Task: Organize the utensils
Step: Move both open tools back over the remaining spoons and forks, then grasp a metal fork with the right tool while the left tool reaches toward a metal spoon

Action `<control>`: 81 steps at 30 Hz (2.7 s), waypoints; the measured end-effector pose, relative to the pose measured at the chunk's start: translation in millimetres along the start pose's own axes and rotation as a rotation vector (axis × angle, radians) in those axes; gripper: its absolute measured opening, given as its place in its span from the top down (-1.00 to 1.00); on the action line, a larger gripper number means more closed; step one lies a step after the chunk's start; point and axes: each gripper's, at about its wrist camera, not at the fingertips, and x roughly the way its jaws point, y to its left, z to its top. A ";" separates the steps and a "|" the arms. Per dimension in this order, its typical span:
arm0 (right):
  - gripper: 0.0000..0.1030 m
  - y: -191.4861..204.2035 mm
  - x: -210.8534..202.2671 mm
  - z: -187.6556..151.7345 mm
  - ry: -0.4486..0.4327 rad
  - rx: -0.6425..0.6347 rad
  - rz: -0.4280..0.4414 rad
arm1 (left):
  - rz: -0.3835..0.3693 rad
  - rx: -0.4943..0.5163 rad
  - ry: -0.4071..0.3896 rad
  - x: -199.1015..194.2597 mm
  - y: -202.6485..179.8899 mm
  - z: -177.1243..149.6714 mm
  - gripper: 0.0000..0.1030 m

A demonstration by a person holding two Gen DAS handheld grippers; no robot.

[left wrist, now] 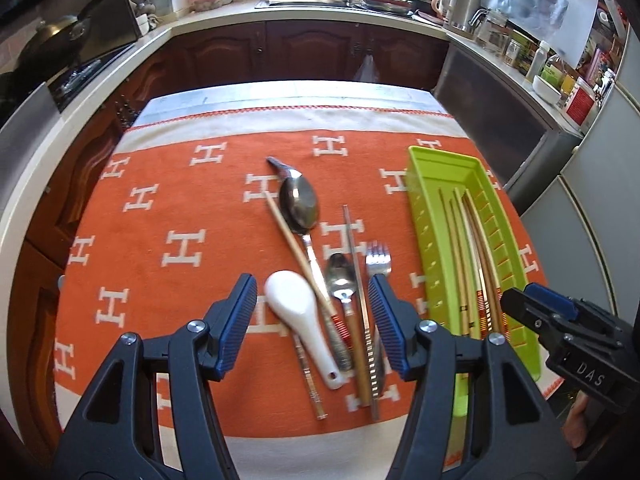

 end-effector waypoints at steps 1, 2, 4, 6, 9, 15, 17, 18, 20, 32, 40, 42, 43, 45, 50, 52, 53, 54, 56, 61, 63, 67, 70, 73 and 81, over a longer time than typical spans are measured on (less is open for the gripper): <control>0.02 6.7 1.5 -0.7 0.004 -0.013 -0.002 | 0.004 -0.001 -0.002 -0.4 1.2 -0.6 -0.07; 0.02 8.8 2.7 -0.2 0.007 -0.022 -0.001 | 0.010 -0.004 -0.008 -1.8 5.8 -2.4 -0.07; 0.02 16.5 5.3 0.0 0.016 -0.040 -0.001 | 0.016 -0.015 -0.013 -3.0 12.9 -4.1 -0.07; 0.02 27.3 8.8 1.2 0.028 -0.061 -0.002 | 0.018 -0.029 -0.018 -3.7 21.4 -6.4 -0.07; 0.02 41.6 11.9 4.2 0.031 -0.089 0.007 | 0.021 -0.040 -0.019 -2.2 32.0 -8.5 -0.07; 0.02 71.9 22.2 8.3 0.052 -0.128 0.059 | 0.021 -0.062 -0.011 3.9 50.6 -14.6 -0.07; 0.02 82.2 29.5 8.3 0.068 -0.138 0.072 | 0.022 -0.069 -0.009 5.8 55.6 -16.0 -0.07; 0.03 87.0 33.0 8.2 0.074 -0.142 0.074 | 0.020 -0.072 -0.007 7.5 59.1 -17.3 -0.07; 0.09 94.7 41.4 9.0 0.083 -0.149 0.077 | 0.019 -0.077 -0.001 10.8 64.1 -19.3 -0.07; 0.29 100.7 108.9 25.9 0.152 -0.112 0.002 | 0.000 -0.123 0.037 32.0 88.0 -22.3 -0.07; 0.37 97.8 144.0 35.0 0.200 -0.088 -0.074 | -0.017 -0.138 0.052 43.4 95.2 -21.1 -0.07; 0.38 98.6 148.3 37.6 0.194 -0.094 -0.081 | -0.019 -0.141 0.057 46.6 96.8 -20.7 -0.07; 0.44 98.8 150.3 38.7 0.192 -0.094 -0.082 | -0.019 -0.143 0.058 47.0 97.2 -21.2 -0.07; 0.55 99.2 153.2 39.6 0.192 -0.096 -0.084 | -0.021 -0.145 0.060 49.3 98.5 -20.9 -0.07; 0.68 99.5 153.0 38.7 0.180 -0.105 -0.084 | -0.023 -0.151 0.065 52.7 102.6 -20.2 -0.07; 0.74 96.5 151.4 39.0 0.174 -0.099 -0.068 | -0.024 -0.153 0.069 54.9 103.2 -19.4 -0.07; 0.75 94.5 150.2 39.0 0.172 -0.094 -0.057 | -0.025 -0.154 0.071 55.4 102.8 -19.4 -0.07; 0.77 92.5 149.6 39.6 0.170 -0.089 -0.048 | -0.028 -0.154 0.073 56.0 103.0 -19.2 -0.07; 0.78 91.2 147.9 39.1 0.167 -0.087 -0.038 | -0.031 -0.150 0.075 56.4 102.2 -19.0 -0.07; 0.78 96.6 145.5 36.3 0.142 -0.123 -0.026 | -0.038 -0.134 0.077 57.1 96.0 -18.3 -0.07; 0.78 100.7 146.0 34.8 0.142 -0.138 -0.012 | -0.041 -0.129 0.081 58.2 93.4 -18.0 -0.07; 0.85 106.0 153.2 32.5 0.153 -0.156 -0.020 | -0.054 -0.124 0.093 59.5 91.2 -18.4 -0.07; 0.94 105.5 156.3 30.1 0.156 -0.155 -0.018 | -0.069 -0.118 0.103 60.7 90.2 -19.7 -0.07; 0.94 102.5 153.1 30.0 0.146 -0.145 -0.004 | -0.107 -0.125 0.125 63.2 89.9 -20.8 -0.07; 0.94 84.9 123.2 36.5 0.115 -0.085 0.077 | -0.241 -0.111 0.158 62.3 73.4 -20.8 -0.07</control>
